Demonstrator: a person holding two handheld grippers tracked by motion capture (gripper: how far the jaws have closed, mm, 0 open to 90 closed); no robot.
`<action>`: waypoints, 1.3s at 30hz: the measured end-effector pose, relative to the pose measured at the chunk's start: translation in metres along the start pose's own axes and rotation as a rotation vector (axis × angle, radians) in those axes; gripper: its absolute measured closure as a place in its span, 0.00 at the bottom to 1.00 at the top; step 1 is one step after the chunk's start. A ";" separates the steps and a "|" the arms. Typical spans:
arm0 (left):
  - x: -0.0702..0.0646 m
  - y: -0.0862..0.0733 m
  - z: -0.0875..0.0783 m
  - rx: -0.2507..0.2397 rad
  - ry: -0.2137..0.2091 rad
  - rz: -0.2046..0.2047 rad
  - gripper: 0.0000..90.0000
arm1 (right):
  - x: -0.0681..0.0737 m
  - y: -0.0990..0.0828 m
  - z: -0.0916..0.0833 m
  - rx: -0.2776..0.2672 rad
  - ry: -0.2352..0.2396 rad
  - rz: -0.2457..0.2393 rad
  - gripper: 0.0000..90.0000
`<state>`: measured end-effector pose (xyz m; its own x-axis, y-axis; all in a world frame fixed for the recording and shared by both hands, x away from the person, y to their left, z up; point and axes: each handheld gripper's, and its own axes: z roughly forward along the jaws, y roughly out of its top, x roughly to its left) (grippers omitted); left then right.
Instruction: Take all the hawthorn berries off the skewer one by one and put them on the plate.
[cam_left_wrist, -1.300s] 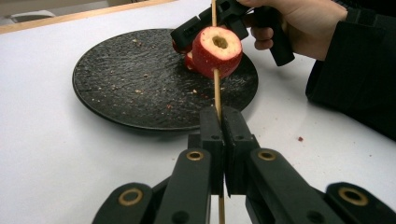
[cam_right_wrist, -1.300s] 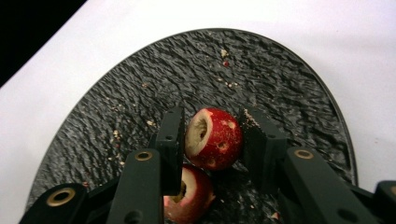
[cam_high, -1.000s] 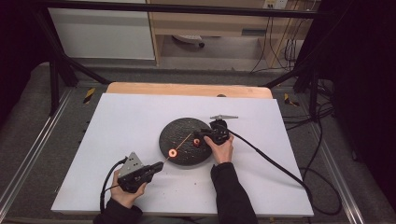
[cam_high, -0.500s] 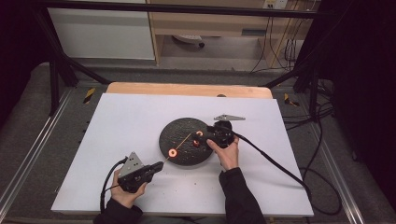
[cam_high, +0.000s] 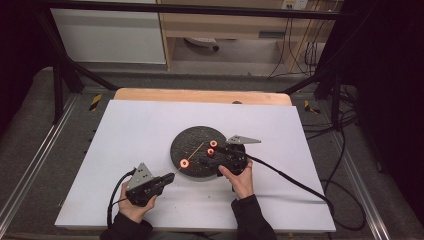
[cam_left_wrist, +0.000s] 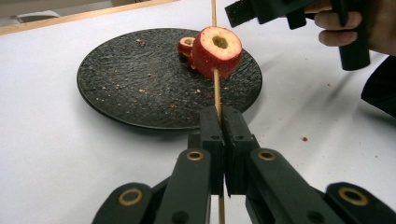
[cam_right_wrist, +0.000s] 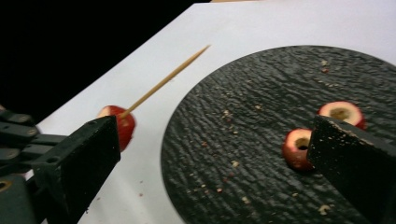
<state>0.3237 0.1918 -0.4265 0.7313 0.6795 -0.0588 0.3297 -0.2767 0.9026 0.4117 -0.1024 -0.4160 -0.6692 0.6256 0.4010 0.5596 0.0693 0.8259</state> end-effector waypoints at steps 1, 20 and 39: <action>0.000 0.000 0.000 0.000 0.000 0.000 0.98 | 0.002 -0.001 -0.001 -0.001 0.006 0.001 0.03; -0.002 0.000 0.002 0.003 -0.003 0.006 0.98 | 0.027 -0.010 0.007 -0.001 0.093 0.017 0.09; -0.005 0.000 0.004 0.007 -0.011 0.014 0.98 | 0.033 -0.019 0.026 -0.007 0.161 0.051 0.46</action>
<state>0.3223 0.1856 -0.4279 0.7422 0.6683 -0.0505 0.3233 -0.2910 0.9004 0.3919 -0.0631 -0.4289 -0.7102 0.4957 0.4998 0.5915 0.0352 0.8055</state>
